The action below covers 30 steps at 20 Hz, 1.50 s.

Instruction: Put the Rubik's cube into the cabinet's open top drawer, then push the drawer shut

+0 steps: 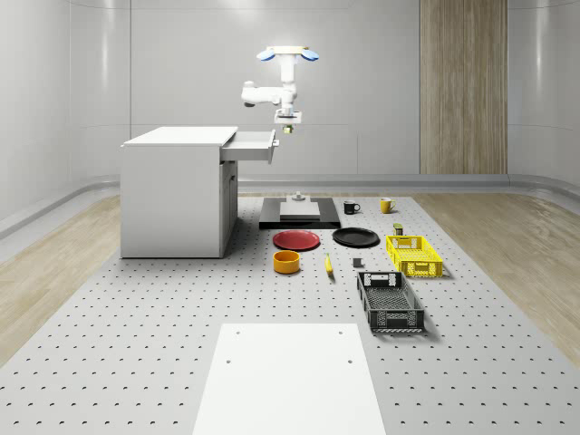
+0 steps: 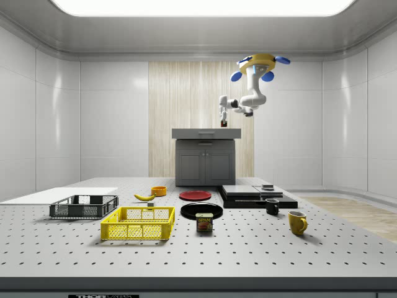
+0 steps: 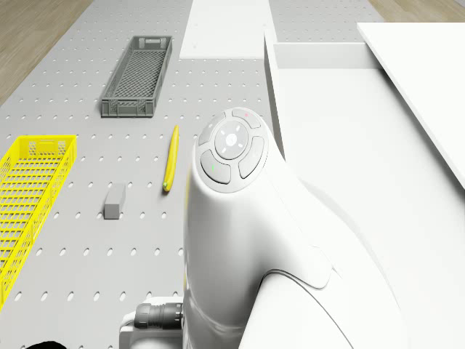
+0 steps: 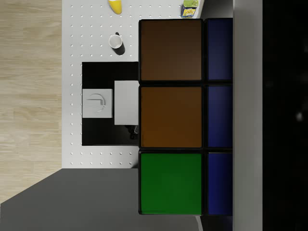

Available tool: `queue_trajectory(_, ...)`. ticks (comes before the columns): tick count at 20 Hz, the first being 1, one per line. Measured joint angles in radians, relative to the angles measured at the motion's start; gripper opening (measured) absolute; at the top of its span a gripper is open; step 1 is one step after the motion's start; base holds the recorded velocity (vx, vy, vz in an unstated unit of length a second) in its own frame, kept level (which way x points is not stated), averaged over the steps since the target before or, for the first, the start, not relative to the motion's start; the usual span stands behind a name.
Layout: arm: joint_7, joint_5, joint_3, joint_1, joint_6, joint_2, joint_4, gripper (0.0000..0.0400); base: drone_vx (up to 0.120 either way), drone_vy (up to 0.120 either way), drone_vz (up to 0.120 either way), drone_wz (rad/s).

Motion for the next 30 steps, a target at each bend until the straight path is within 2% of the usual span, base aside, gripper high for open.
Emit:
queue_trajectory(2,0.0,0.0,0.0,0.0,0.001,-0.001,0.0,0.0325,0.02,-0.12,0.0,0.0)
queue_trajectory(10,0.0,0.001,0.0,0.0,0.003,-0.003,0.0,0.0325,0.0,-0.12,0.12,0.0)
queue_trajectory(14,0.0,0.002,0.001,-0.001,0.004,-0.005,0.0,0.0325,0.0,-0.12,0.0,0.0)
queue_trajectory(18,0.0,0.002,0.001,-0.001,0.005,-0.006,0.0,0.0325,0.12,-0.12,0.0,0.0)
queue_trajectory(30,0.001,0.003,0.001,-0.001,0.007,-0.008,0.0,0.0325,0.0,-0.12,0.0,0.0)
